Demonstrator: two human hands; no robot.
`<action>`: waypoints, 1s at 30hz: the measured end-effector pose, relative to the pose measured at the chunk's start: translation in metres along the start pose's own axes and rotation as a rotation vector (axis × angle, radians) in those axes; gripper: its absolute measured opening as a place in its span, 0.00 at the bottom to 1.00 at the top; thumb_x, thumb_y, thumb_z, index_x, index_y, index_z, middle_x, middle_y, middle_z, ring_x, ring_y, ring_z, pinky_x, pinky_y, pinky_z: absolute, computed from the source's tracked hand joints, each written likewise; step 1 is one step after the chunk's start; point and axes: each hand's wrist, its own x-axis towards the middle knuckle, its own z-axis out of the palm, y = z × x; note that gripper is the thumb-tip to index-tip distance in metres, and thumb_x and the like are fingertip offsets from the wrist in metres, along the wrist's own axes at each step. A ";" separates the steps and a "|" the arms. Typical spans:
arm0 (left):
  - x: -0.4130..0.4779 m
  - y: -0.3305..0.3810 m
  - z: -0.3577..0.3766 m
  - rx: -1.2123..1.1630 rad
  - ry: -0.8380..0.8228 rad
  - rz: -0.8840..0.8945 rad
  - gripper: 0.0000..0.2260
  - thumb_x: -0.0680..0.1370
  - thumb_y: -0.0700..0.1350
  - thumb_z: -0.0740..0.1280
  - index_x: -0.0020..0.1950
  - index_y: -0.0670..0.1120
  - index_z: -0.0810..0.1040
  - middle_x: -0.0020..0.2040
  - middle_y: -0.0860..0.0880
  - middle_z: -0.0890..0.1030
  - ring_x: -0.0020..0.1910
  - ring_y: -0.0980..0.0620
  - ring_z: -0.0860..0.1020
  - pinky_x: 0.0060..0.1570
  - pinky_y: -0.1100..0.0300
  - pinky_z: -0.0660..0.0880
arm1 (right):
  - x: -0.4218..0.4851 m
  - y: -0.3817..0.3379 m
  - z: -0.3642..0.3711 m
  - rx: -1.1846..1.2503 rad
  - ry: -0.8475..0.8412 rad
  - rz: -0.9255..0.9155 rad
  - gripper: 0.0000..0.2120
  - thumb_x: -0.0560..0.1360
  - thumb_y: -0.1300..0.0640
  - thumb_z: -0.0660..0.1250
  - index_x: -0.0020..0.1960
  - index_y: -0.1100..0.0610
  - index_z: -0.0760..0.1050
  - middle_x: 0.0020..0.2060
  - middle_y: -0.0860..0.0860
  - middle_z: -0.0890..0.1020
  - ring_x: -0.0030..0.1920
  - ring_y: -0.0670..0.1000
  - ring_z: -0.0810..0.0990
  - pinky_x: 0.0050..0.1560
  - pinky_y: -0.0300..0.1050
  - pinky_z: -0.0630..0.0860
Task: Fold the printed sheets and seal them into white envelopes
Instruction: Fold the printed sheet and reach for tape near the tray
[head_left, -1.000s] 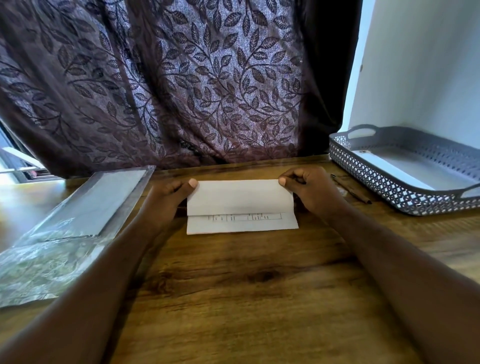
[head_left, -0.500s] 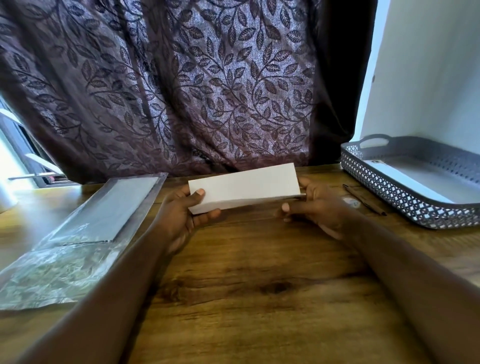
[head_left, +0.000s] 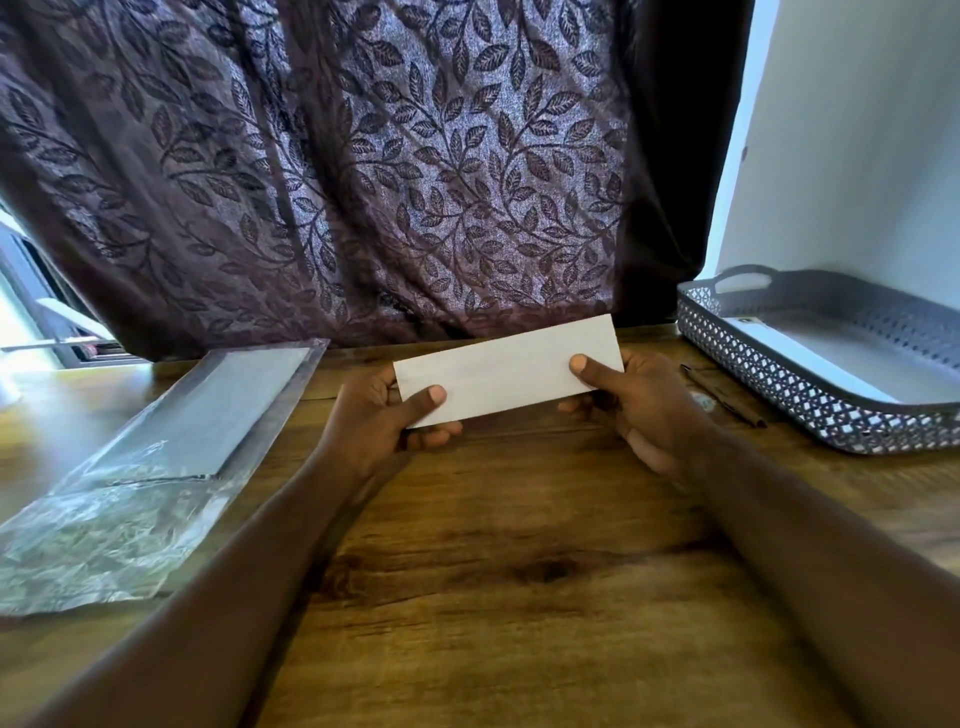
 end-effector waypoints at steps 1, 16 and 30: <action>0.000 0.000 0.001 -0.024 0.014 0.013 0.15 0.78 0.37 0.69 0.64 0.41 0.77 0.49 0.41 0.86 0.39 0.45 0.86 0.33 0.62 0.82 | -0.001 -0.001 0.003 0.070 -0.020 0.006 0.16 0.78 0.58 0.69 0.63 0.65 0.77 0.52 0.60 0.86 0.44 0.58 0.86 0.44 0.50 0.84; -0.010 0.000 0.026 -0.173 -0.007 0.028 0.10 0.77 0.34 0.69 0.56 0.45 0.78 0.48 0.43 0.87 0.41 0.42 0.86 0.35 0.60 0.83 | -0.007 0.005 0.032 0.235 -0.066 0.077 0.23 0.79 0.47 0.64 0.70 0.57 0.71 0.58 0.61 0.83 0.53 0.60 0.86 0.46 0.58 0.84; 0.000 -0.003 0.005 -0.148 -0.001 -0.032 0.10 0.78 0.36 0.68 0.59 0.44 0.78 0.51 0.42 0.86 0.42 0.42 0.86 0.36 0.61 0.83 | 0.001 -0.006 0.004 0.310 0.018 0.089 0.14 0.84 0.56 0.60 0.65 0.63 0.74 0.55 0.60 0.85 0.53 0.61 0.86 0.51 0.59 0.83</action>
